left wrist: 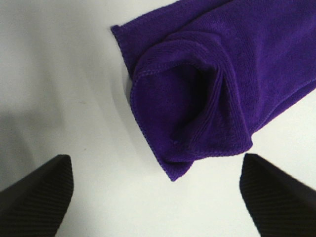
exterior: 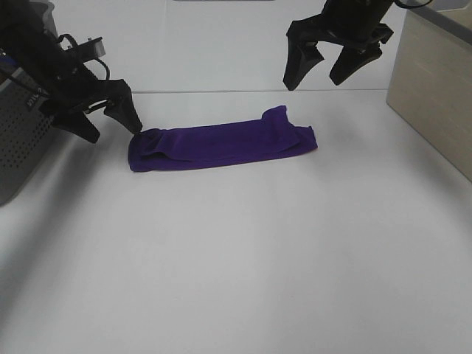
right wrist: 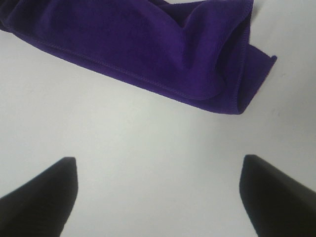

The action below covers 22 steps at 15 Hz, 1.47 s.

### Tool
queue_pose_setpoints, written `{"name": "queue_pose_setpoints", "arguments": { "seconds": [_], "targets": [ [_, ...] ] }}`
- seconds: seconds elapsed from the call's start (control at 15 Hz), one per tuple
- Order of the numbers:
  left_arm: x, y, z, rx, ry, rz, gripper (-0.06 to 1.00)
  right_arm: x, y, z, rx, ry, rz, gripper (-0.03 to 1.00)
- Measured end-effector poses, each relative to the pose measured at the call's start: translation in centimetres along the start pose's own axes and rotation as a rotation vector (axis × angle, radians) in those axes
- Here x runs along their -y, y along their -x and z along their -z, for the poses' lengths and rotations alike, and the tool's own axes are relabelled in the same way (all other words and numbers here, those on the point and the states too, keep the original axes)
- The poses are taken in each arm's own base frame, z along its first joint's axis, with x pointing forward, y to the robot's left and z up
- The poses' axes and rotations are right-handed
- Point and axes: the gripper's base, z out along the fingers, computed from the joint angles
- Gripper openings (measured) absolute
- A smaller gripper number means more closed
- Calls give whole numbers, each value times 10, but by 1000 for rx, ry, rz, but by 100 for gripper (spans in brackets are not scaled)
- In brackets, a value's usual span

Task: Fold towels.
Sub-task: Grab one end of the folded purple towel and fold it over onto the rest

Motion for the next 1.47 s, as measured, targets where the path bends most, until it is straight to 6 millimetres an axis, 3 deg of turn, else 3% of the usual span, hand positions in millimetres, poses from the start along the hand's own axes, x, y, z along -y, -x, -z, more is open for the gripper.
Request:
{"name": "queue_pose_setpoints", "arguments": {
  "seconds": [0.33, 0.6, 0.93, 1.0, 1.13, 1.2, 1.33, 1.47],
  "targets": [
    [-21, -6, -23, -20, -123, 64, 83, -1, -2, 2, -22, 6, 0, 87],
    [-21, -3, -43, 15, -219, 119, 82, -1, -2, 2, -22, 6, 0, 87],
    [29, 1, -73, 40, -217, 65, 77, -1, -2, 2, -22, 6, 0, 87],
    [39, 1, -80, 50, -180, 56, 64, -1, -2, 2, -22, 6, 0, 87],
    [48, 1, -91, 49, -130, 27, 17, -1, -2, 2, -22, 6, 0, 87],
    [48, 2, -90, 38, -124, 14, 8, -1, -2, 2, -22, 6, 0, 87],
    [49, 9, -82, -4, -98, -52, 7, -1, -2, 2, -22, 6, 0, 87],
    [49, 21, -57, -51, -28, -112, 7, -2, -2, 4, -19, 5, 2, 87]
  ]
}}
